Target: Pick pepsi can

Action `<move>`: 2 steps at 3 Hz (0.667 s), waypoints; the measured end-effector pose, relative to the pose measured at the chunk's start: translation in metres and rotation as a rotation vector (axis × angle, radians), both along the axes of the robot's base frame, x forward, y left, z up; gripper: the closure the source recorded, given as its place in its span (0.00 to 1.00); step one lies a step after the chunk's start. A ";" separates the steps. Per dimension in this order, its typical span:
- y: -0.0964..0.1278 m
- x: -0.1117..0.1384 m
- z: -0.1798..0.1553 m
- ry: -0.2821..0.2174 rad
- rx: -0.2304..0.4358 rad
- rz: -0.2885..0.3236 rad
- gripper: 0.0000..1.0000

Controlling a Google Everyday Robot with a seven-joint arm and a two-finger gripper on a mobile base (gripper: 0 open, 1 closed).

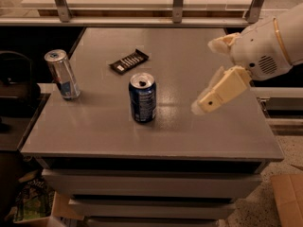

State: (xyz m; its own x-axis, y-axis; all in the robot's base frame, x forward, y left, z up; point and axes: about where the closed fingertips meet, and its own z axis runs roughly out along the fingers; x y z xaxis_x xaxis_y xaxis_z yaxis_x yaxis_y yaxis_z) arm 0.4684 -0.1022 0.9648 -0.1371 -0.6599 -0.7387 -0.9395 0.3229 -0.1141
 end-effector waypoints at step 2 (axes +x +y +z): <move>0.076 0.000 -0.003 -0.010 0.132 0.010 0.00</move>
Offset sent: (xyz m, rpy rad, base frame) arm 0.0049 0.1178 -0.0130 0.1970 0.0028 0.0150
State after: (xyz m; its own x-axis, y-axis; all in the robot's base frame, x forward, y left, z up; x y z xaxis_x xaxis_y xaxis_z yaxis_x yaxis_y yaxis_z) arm 0.4685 -0.0264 0.9613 -0.1229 -0.5583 -0.8205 -0.9418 0.3264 -0.0810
